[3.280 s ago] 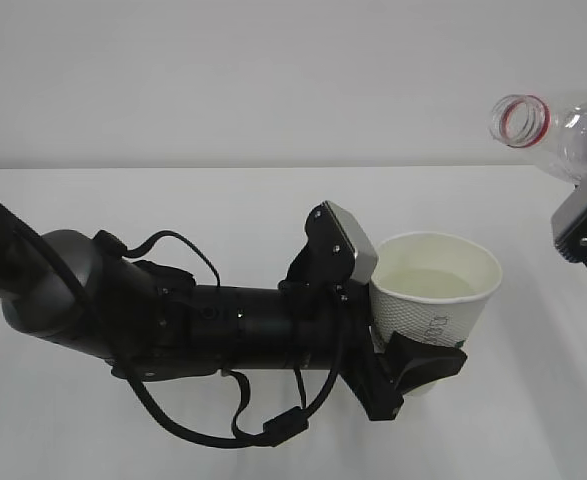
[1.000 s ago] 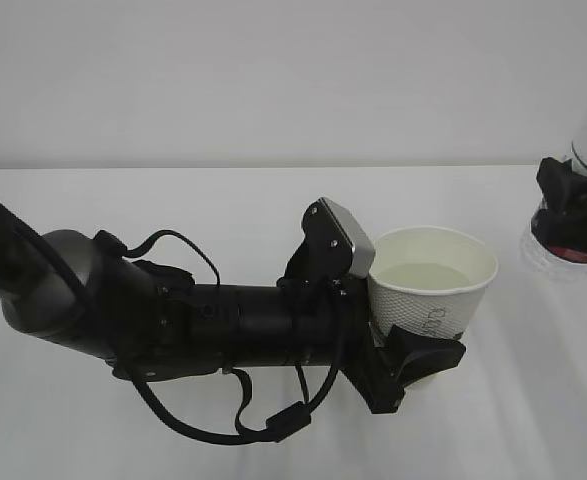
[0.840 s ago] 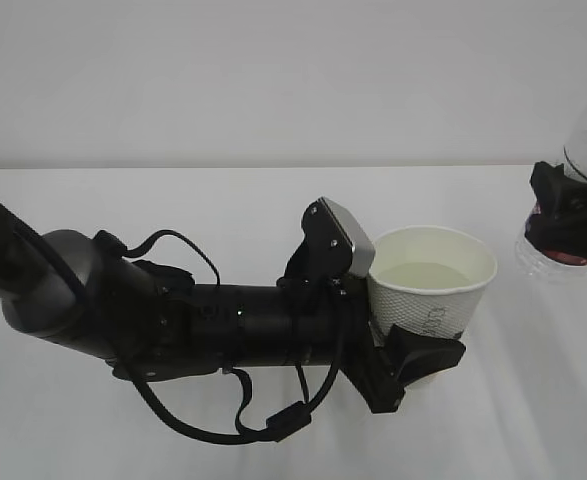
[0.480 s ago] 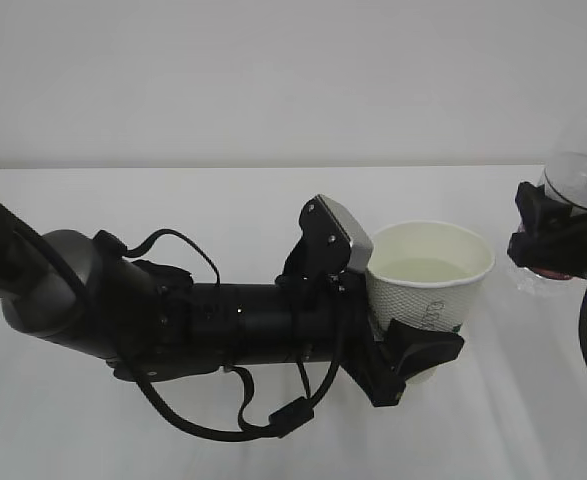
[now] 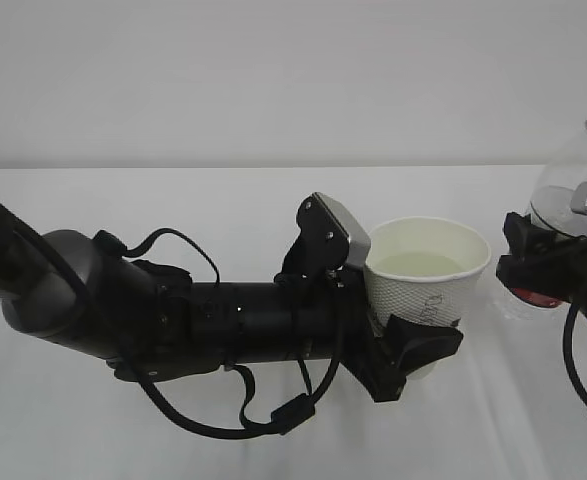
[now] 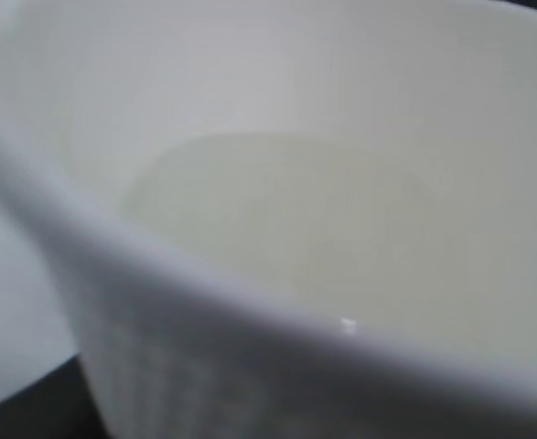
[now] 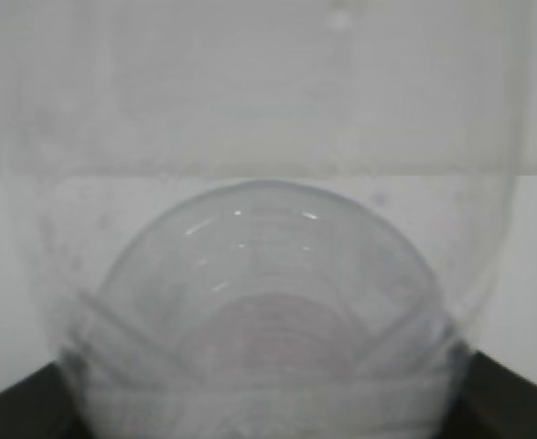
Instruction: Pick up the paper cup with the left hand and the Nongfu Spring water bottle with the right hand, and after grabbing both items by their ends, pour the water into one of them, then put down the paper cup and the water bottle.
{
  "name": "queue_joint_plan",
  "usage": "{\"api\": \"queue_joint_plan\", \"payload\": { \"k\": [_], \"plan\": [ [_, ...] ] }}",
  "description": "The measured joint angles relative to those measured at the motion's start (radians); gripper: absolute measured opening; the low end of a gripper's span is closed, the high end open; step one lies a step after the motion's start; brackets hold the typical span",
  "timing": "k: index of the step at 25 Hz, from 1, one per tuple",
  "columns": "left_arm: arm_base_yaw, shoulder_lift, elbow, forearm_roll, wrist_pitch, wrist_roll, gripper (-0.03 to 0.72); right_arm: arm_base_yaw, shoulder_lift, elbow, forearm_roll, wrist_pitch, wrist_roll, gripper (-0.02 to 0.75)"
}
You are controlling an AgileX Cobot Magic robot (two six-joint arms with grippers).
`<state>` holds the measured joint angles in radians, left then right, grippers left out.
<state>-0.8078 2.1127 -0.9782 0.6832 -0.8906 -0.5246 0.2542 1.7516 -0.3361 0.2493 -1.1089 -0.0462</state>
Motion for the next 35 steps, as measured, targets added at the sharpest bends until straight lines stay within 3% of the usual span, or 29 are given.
{"api": "queue_joint_plan", "payload": {
  "k": [35],
  "plan": [
    [0.000,0.000,0.000,0.000,0.000,0.000,0.492,0.000,0.211,-0.167,-0.018,-0.008,0.008,0.494]
  ]
}}
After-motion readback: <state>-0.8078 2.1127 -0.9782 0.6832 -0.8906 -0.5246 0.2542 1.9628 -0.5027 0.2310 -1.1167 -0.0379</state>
